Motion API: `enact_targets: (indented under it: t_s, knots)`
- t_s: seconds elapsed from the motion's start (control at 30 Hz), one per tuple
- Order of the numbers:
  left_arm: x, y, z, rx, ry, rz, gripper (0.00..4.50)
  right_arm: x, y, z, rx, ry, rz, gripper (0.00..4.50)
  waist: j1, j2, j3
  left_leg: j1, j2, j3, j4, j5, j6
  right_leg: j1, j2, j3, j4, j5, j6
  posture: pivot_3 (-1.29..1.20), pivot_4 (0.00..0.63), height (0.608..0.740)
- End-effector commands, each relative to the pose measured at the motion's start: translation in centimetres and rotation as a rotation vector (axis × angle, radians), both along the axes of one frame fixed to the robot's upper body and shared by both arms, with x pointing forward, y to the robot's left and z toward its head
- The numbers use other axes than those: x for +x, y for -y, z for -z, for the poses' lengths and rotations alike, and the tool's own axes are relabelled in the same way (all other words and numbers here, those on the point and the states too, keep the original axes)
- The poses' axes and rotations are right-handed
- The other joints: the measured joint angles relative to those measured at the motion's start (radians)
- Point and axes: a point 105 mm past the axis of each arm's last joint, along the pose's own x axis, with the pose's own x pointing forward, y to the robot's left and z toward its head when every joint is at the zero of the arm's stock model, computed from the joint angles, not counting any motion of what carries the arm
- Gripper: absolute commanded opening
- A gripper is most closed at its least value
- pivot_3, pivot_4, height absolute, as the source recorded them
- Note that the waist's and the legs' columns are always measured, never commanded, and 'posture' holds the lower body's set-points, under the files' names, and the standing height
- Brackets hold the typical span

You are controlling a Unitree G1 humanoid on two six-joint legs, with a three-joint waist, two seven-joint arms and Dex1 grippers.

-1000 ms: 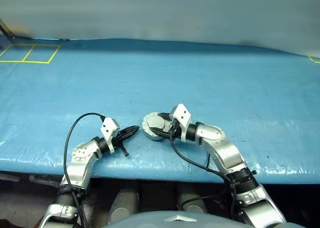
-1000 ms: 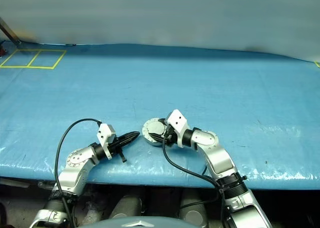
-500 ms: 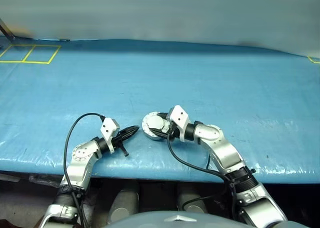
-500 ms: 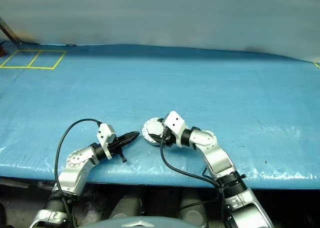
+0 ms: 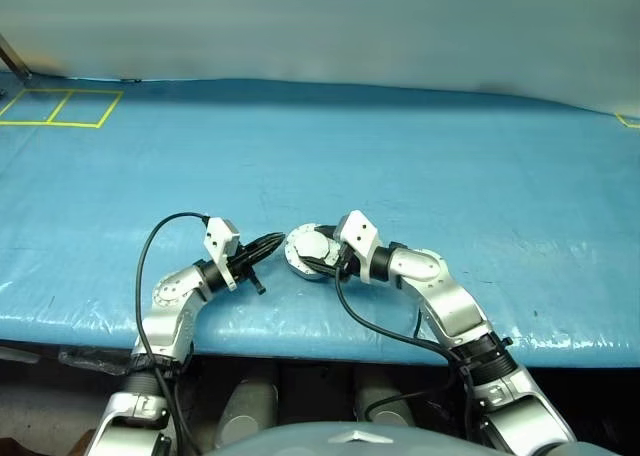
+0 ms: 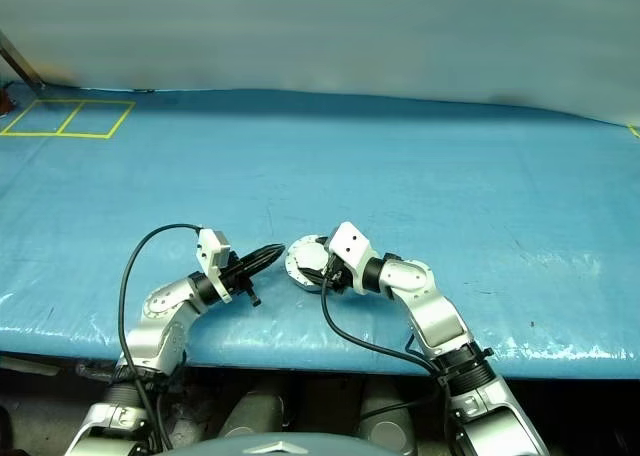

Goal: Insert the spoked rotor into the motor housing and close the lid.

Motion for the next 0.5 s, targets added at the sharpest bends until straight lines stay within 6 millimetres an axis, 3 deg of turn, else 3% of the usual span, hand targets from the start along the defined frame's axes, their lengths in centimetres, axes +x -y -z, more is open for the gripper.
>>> enact_targets:
  t_s: [0.03, 0.5]
  knots:
    - [0.0, 0.8, 0.1, 0.002, -0.008, 0.049, 0.00, -0.1, 1.1, 1.8, -0.055, -0.048, 0.048, 2.97, -0.001, 0.000, 0.000, 0.000, 0.000, 0.000, 0.000, 0.000, 0.000, 0.000, 0.000, 0.000, 0.000, 0.000, 0.000, 0.00, 0.150, 0.740]
    - [-0.7, 1.6, 2.7, 0.105, -0.074, 0.108, 0.00, -0.1, 1.1, 1.3, -0.042, -0.027, 0.067, 2.97, 0.009, -0.001, -0.003, 0.001, 0.000, -0.001, 0.000, 0.000, 0.000, 0.000, 0.000, 0.000, 0.000, 0.000, 0.000, 0.00, 0.150, 0.740]
